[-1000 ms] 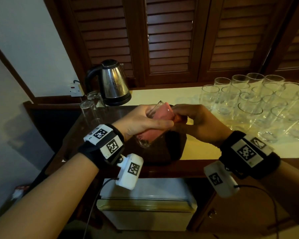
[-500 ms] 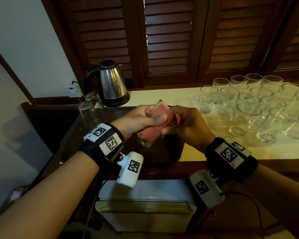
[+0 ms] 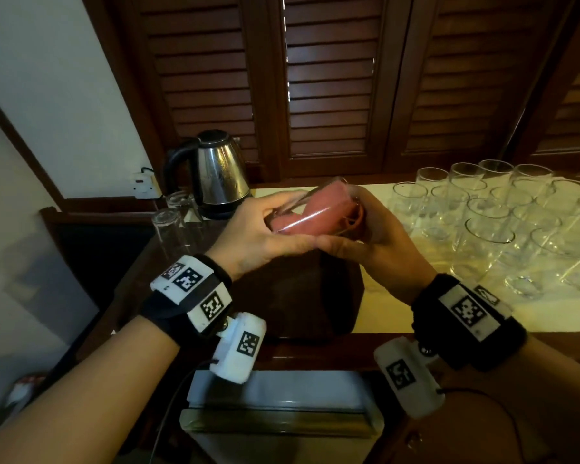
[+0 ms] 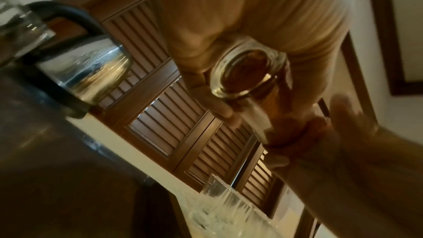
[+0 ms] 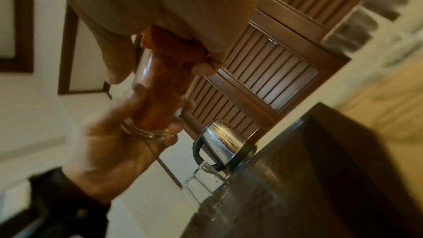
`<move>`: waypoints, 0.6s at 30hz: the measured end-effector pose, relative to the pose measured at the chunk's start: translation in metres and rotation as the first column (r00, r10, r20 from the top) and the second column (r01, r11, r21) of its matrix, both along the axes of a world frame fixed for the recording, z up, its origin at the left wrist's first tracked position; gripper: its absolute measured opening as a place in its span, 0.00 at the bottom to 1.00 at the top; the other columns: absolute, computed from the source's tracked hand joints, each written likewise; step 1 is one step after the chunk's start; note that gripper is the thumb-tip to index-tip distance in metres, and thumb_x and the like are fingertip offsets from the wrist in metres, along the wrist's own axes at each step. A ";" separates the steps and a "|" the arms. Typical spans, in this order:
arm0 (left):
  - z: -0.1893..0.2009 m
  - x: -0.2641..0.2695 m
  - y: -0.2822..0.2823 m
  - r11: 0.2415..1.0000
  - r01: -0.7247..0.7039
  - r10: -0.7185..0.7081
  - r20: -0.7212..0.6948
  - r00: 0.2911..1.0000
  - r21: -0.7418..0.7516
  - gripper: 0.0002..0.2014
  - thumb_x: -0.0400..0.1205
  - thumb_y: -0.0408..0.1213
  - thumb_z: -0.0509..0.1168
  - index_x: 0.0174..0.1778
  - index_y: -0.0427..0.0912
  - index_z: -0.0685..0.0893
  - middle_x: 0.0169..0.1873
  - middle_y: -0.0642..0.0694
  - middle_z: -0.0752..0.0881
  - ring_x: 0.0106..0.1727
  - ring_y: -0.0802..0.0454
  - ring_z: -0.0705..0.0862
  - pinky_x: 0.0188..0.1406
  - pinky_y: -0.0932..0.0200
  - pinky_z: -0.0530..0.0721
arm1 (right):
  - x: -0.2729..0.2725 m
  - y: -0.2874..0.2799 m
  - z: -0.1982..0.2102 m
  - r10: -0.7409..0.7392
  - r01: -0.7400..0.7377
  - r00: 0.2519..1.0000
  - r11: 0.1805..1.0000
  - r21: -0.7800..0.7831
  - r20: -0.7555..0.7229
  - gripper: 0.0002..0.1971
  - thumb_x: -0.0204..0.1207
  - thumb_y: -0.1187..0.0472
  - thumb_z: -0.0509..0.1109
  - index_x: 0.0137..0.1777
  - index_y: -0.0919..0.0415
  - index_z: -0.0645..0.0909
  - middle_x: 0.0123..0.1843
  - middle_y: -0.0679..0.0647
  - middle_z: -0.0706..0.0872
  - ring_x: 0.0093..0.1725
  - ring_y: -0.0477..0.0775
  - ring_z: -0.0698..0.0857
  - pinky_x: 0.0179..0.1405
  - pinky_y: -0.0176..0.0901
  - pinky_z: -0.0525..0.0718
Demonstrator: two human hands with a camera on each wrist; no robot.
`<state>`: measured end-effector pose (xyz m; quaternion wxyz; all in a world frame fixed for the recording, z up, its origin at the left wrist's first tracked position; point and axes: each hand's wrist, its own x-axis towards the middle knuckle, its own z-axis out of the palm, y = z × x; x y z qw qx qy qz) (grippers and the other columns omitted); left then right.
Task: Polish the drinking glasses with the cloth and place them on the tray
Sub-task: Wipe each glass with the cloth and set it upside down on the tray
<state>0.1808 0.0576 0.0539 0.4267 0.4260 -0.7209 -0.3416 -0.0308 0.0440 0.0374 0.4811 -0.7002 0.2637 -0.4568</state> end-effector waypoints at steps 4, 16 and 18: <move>-0.001 0.002 -0.005 0.941 -0.106 0.232 0.385 0.893 -0.322 0.44 0.66 0.49 0.83 0.80 0.51 0.75 0.69 0.51 0.84 0.66 0.59 0.83 0.68 0.54 0.83 | 0.009 -0.001 0.001 -0.018 -0.006 0.993 0.981 0.195 0.119 0.15 0.78 0.64 0.73 0.63 0.67 0.84 0.48 0.53 0.92 0.46 0.46 0.90 0.41 0.34 0.85; -0.007 0.000 -0.008 0.960 0.048 0.053 -0.346 0.937 0.277 0.32 0.65 0.47 0.78 0.63 0.35 0.84 0.38 0.41 0.86 0.27 0.52 0.81 0.24 0.66 0.76 | 0.006 -0.017 0.000 -0.140 0.129 0.989 0.977 -0.170 -0.055 0.16 0.75 0.58 0.75 0.61 0.62 0.81 0.49 0.46 0.85 0.45 0.30 0.84 0.45 0.25 0.79; -0.003 0.002 -0.007 0.990 -0.046 0.078 -0.254 0.964 0.132 0.31 0.64 0.46 0.81 0.63 0.40 0.86 0.41 0.47 0.90 0.31 0.54 0.85 0.28 0.64 0.81 | 0.006 -0.019 -0.004 -0.103 0.097 0.994 0.987 -0.129 -0.035 0.20 0.75 0.60 0.76 0.66 0.61 0.79 0.55 0.49 0.87 0.52 0.34 0.86 0.51 0.27 0.81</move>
